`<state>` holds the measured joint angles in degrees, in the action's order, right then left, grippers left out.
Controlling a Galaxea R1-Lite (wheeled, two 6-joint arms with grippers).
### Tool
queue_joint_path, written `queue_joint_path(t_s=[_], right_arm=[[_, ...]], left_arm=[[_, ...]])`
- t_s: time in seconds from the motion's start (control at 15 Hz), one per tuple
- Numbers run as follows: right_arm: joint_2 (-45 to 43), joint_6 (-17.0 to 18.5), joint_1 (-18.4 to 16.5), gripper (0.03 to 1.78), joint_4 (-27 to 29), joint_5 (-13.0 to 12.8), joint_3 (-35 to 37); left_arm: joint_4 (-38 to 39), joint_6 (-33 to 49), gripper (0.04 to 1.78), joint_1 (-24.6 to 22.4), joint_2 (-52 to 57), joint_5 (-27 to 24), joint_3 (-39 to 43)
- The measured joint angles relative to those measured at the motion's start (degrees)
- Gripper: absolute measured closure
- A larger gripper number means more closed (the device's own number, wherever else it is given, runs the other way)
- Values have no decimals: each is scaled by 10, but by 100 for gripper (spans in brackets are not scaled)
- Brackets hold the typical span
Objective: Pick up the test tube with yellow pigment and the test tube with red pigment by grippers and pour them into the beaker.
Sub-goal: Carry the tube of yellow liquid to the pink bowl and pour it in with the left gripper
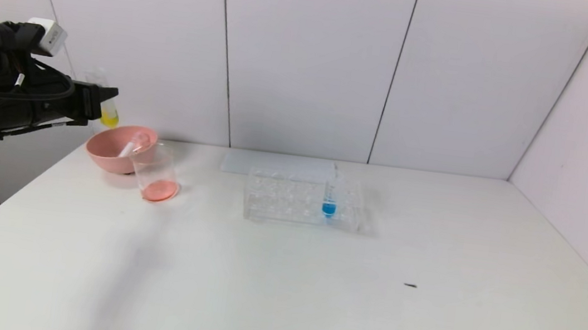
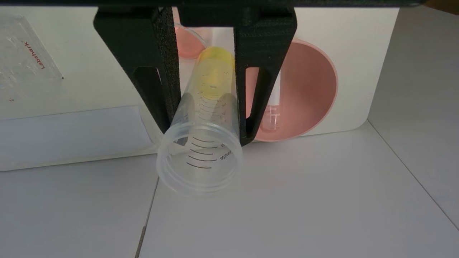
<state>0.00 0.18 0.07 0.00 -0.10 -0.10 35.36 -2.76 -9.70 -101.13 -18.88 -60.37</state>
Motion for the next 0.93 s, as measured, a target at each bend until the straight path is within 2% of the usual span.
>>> queue_joint_path(t_s=[0.2,0.47,0.8,0.93], right_arm=[[0,0,0,11,0,0,0],[0,0,0,11,0,0,0],[0,0,0,11,0,0,0],[0,0,0,11,0,0,0]], left_arm=[[-11,-18,137,-15,-8,-26,-6],[-74,-68,137,-33,-15,-53,-26],[-80,-81,137,-35,-34,-57,-40],[-109,-106,137,-35,-42,-59,-52]])
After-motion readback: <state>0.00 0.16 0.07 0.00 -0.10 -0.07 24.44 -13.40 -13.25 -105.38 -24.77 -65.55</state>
